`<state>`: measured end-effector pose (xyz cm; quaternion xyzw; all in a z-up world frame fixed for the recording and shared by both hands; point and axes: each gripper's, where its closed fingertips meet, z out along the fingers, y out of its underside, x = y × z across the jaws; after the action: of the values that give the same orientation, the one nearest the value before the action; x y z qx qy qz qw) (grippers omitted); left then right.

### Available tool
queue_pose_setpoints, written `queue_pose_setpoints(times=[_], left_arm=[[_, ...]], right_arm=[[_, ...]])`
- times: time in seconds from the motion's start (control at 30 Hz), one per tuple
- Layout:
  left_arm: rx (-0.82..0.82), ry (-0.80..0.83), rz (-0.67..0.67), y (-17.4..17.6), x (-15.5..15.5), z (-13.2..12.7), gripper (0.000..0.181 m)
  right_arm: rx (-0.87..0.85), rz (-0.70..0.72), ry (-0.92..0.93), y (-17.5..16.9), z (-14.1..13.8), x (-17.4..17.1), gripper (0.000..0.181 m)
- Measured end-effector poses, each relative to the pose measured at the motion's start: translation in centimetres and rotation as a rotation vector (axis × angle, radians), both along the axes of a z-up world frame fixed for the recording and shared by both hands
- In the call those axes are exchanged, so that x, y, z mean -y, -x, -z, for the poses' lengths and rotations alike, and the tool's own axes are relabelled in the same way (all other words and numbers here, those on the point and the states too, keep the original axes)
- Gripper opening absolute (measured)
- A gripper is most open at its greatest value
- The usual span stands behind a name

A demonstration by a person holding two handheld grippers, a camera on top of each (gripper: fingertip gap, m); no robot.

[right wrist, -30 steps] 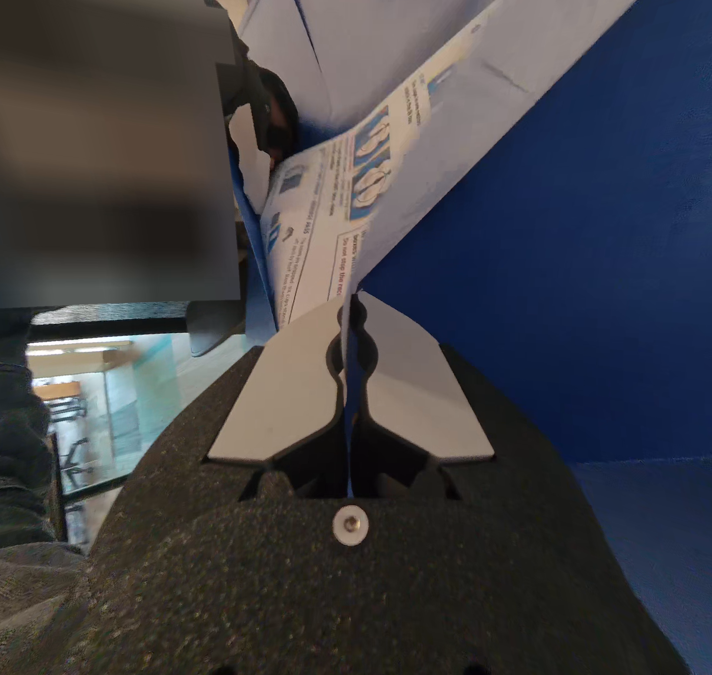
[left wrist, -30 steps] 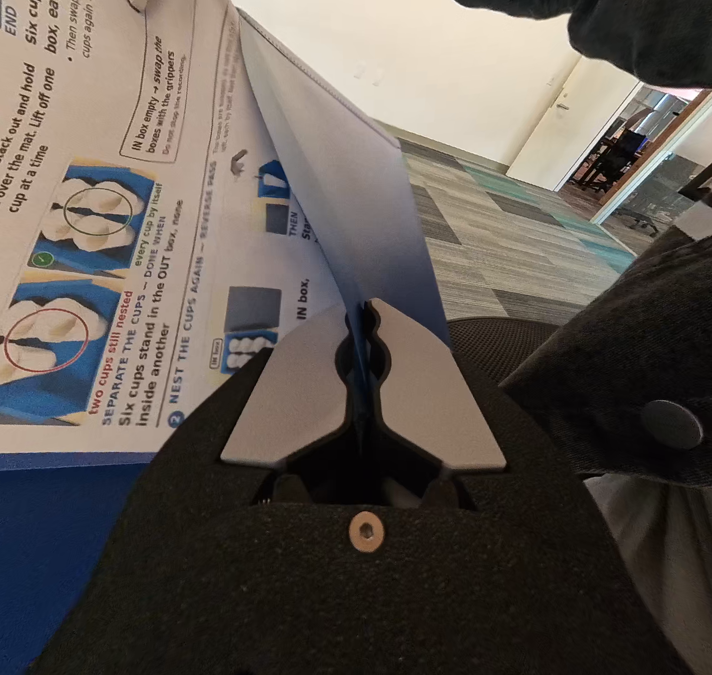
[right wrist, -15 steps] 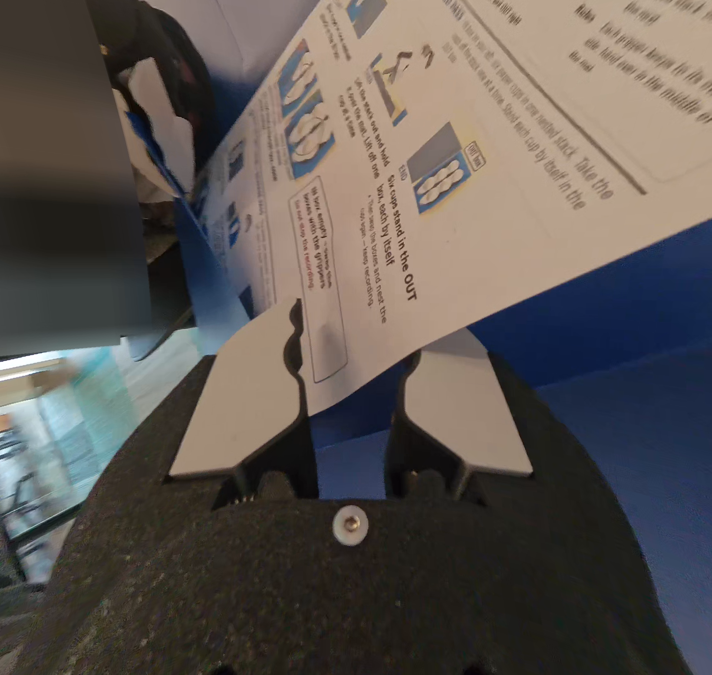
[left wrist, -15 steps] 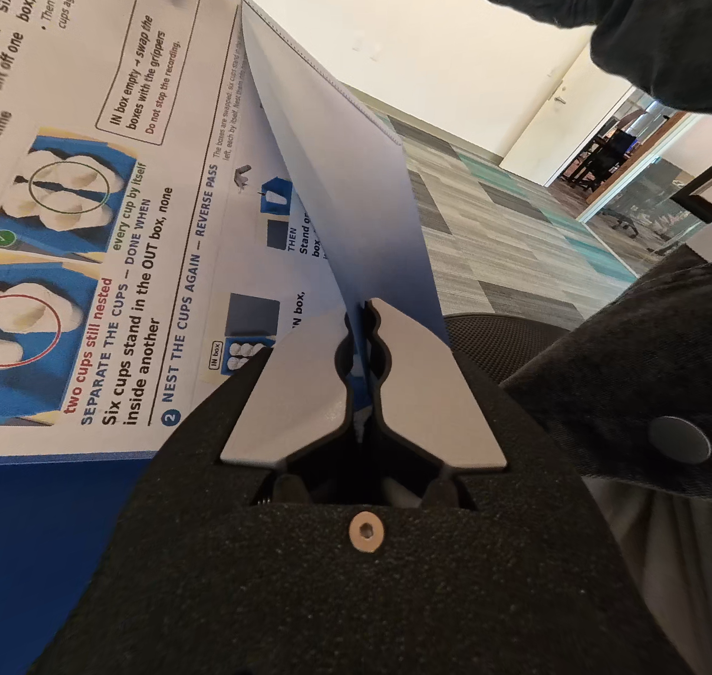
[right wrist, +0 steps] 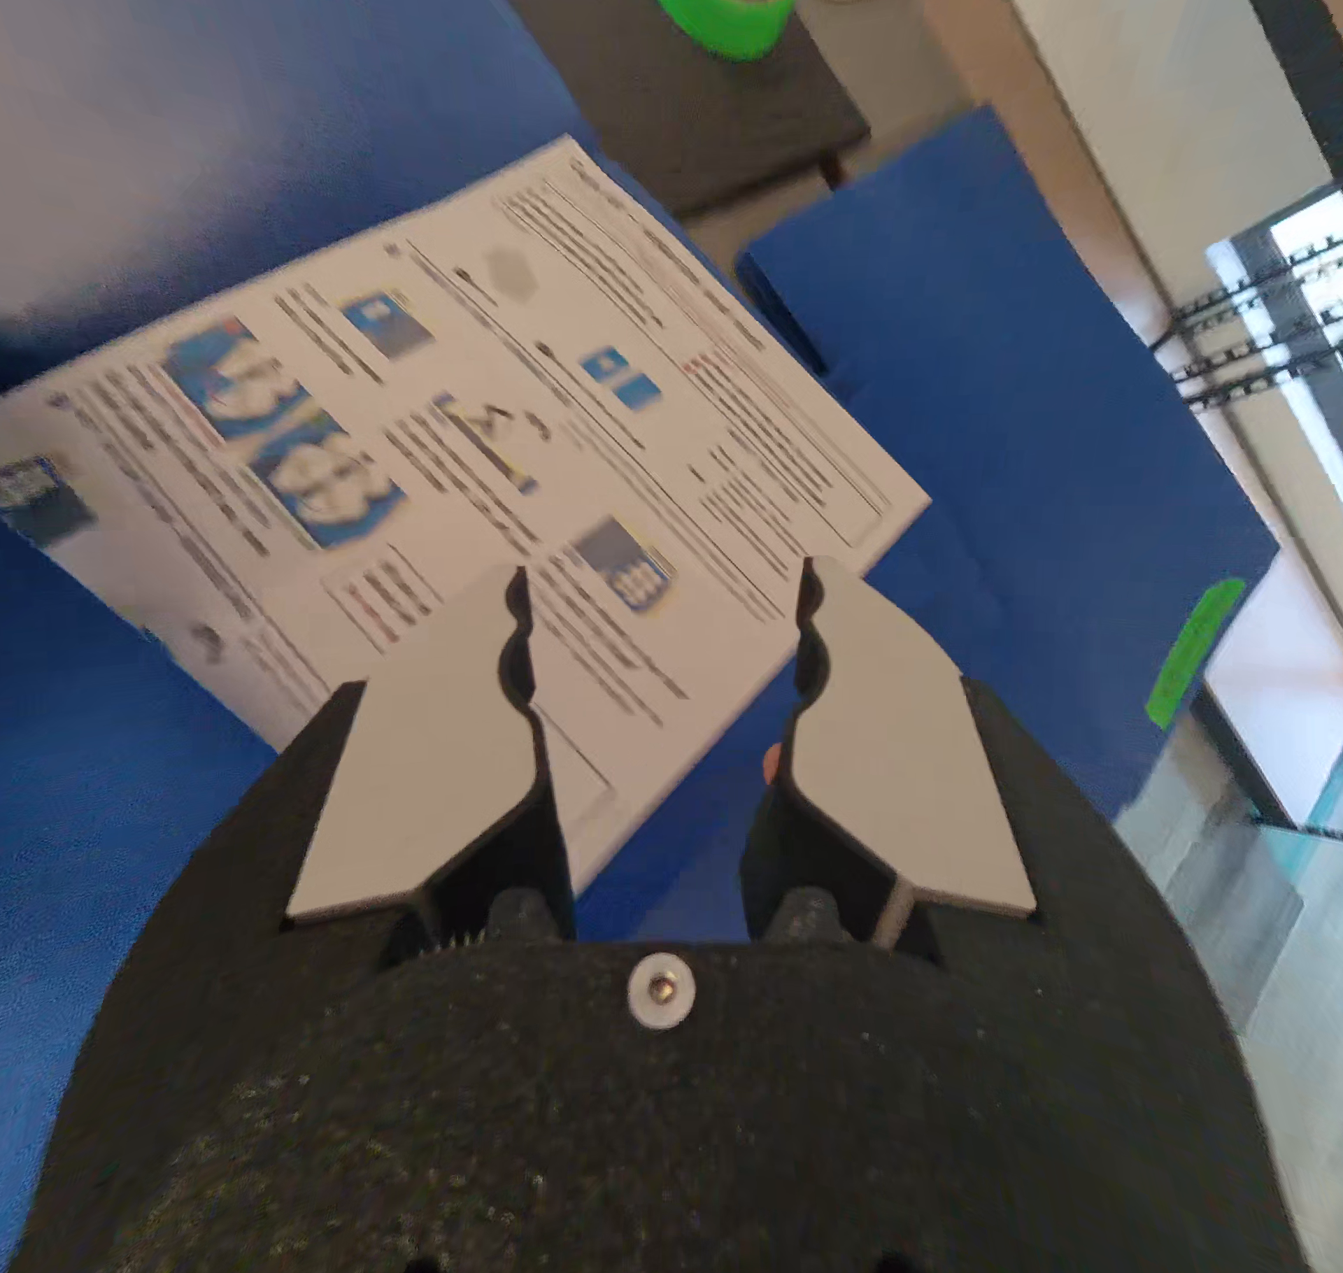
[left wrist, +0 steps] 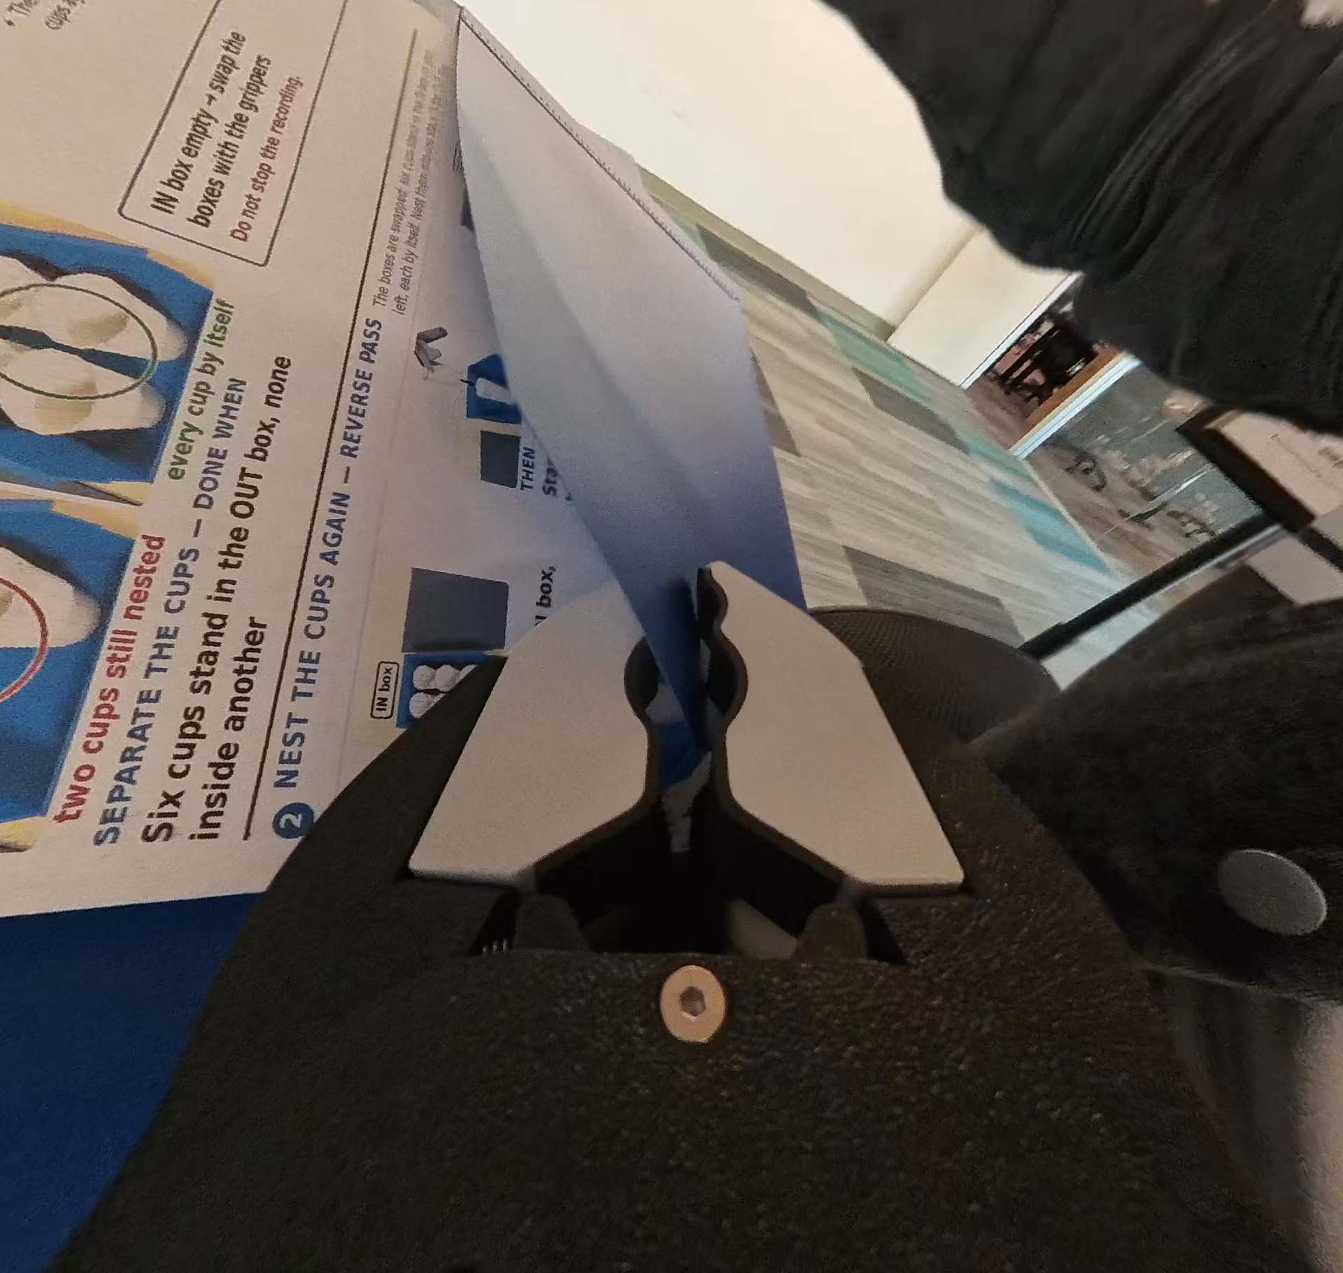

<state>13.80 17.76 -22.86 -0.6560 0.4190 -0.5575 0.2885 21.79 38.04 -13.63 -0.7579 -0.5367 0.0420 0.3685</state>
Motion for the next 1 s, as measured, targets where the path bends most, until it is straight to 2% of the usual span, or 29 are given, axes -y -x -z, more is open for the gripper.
queue_pose_setpoints(times=[0.1, 0.2, 0.27, 0.37, 0.43, 0.53, 0.7, 0.77, 0.9, 1.0], left_arm=[[0.046, -0.011, -0.008, 0.2, 0.0, -0.6, 0.008], [0.02, 0.005, 0.0, 0.0, 0.0, -0.2, 0.007], [0.028, 0.012, 0.0, 0.0, 0.0, -0.3, 0.007], [0.019, 0.011, -0.009, 0.0, -0.1, -0.2, 0.007], [0.007, 0.031, -0.016, 0.0, -0.3, 0.0, 0.006], [0.001, 0.056, -0.029, 0.1, -0.5, 0.3, 0.005], [-0.016, 0.06, -0.037, 0.0, -0.6, 0.5, 0.005], [-0.005, 0.063, -0.035, 0.0, -0.6, 0.4, 0.005], [0.019, 0.108, -0.022, 0.0, -0.7, 0.2, 0.007], [0.121, 0.147, -0.048, 0.6, -1.3, -1.0, 0.007]], right_arm=[[-0.026, -0.039, 0.011, 4.9, 1.7, 2.0, 0.063], [0.016, -0.097, 0.082, 11.2, 4.1, 2.3, 0.053], [0.12, -0.131, 0.107, 14.8, 6.3, 1.0, 0.051], [0.281, -0.124, 0.102, 17.2, 10.0, -3.1, 0.043], [0.319, -0.085, 0.174, 17.2, 12.1, -4.5, 0.041], [0.375, -0.029, 0.264, 15.1, 14.2, -4.5, 0.044], [0.319, 0.007, 0.277, 12.1, 14.1, -4.5, 0.043], [0.277, -0.021, 0.265, 12.2, 14.0, -4.5, 0.043], [0.311, -0.05, 0.238, 12.3, 14.4, -4.4, 0.04], [0.313, -0.066, 0.224, 12.4, 14.5, -4.4, 0.039]])
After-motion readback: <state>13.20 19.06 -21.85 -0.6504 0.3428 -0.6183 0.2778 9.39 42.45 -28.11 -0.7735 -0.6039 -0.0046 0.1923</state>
